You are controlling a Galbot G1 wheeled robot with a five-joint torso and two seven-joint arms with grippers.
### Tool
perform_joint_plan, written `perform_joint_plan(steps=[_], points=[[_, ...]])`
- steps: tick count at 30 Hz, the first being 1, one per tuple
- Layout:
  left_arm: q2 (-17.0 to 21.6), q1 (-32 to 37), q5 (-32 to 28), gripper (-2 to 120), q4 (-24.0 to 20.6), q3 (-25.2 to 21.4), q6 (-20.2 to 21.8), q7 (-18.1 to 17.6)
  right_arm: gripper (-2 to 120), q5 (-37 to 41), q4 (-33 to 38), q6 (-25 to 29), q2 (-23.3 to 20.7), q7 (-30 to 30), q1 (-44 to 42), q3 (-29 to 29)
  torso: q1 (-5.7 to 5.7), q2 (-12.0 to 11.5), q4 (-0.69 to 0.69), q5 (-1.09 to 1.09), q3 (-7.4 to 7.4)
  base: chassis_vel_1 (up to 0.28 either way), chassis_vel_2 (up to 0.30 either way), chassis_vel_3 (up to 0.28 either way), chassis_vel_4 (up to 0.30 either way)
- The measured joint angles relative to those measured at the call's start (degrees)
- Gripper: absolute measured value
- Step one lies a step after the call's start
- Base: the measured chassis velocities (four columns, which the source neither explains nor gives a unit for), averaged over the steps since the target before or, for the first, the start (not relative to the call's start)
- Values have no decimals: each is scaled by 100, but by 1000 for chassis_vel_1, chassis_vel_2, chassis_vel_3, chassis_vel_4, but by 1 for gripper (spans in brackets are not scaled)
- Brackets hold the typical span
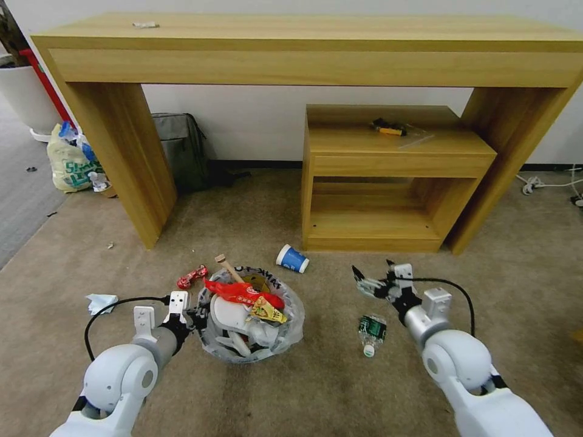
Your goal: Pick up the trash bin and place the garbage on the floor into it.
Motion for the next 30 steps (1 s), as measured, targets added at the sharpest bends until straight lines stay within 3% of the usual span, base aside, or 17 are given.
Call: perform_joint_plan(steps=[6, 8, 10, 12, 20, 30], points=[[-32, 48, 60, 0, -7, -25, 0, 66, 100, -64, -567, 330, -435, -976, -94, 345, -1, 0, -2, 0, -1, 0, 0, 0, 0], [-82, 73, 100, 0, -3, -24, 0, 84, 100, -357, -1177, 697, -611, -1861, -79, 377, -1, 0, 0, 0, -1, 0, 0, 0, 0], [-104, 78, 117, 0, 1, -18, 0, 87, 100, -406, -1468, 746, -652, -2077, -43, 342, -1, 0, 0, 0, -1, 0, 0, 0, 0], [-142, 80, 140, 0, 14, -2, 0, 97, 100, -168, -2049, 760, -582, -1974, 109, 150, -1, 0, -1, -1, -1, 0, 0, 0, 0], [-105, 86, 147, 0, 29, 16, 0, 98, 100, 862, -3001, 211, -134, -1133, 457, -141, -1, -1, -1, -1, -1, 0, 0, 0, 0], [-91, 42, 139, 0, 53, 118, 0, 57, 100, 1041, -3836, 61, 274, -968, 950, -300, -1, -1, 0, -2, -1, 0, 0, 0, 0]])
